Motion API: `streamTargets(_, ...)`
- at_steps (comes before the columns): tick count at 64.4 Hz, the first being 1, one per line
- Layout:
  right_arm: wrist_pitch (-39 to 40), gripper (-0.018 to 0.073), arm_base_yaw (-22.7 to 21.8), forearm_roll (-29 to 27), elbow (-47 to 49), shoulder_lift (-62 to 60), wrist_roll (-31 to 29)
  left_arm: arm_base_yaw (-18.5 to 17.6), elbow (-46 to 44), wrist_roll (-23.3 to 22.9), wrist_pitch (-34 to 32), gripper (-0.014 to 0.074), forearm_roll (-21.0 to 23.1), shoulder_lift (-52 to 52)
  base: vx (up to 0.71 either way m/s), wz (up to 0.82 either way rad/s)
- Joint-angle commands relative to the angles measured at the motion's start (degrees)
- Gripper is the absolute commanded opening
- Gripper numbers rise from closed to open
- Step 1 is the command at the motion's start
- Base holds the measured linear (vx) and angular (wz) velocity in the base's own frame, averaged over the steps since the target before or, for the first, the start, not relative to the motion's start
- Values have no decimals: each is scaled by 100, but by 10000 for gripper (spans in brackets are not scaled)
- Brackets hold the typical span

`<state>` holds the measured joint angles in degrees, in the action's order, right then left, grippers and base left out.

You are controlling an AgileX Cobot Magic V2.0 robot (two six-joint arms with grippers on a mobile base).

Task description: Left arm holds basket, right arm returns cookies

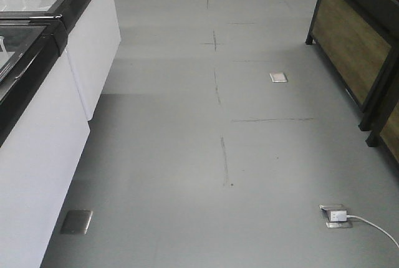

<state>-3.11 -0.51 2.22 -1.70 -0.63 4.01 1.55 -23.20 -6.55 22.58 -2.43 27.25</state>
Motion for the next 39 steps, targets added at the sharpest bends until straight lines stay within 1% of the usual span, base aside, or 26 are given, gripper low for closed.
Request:
streamTargets(1,438,-8,-41,16,3,-62,8,5,-215,-67,-319,155,40,64,0,0)
streamTargets(10,438,-8,-41,16,3,-62,8,5,-215,-72,-221,279,66,64,0,0)
streamTargets(16,438,-8,-41,16,3,-62,8,5,-215,-77,-118,355,243,64,0,0)
streamTargets(21,438,-8,-41,16,3,-62,8,5,-215,-83,40,406,638,69,0,0)
streamTargets(24,438,-8,-41,16,3,-62,8,5,-215,-162,129,426,898,98,0,0)
streamTargets(30,438,-8,-41,16,3,-62,8,5,-217,-431,287,437,1505,262,0,0)
streamTargets(33,438,-8,-41,16,3,-62,8,5,-217,-480,325,437,1798,388,0,0)
streamTargets(39,438,-8,-45,16,3,-60,8,5,-217,-479,267,436,2193,805,0,0)
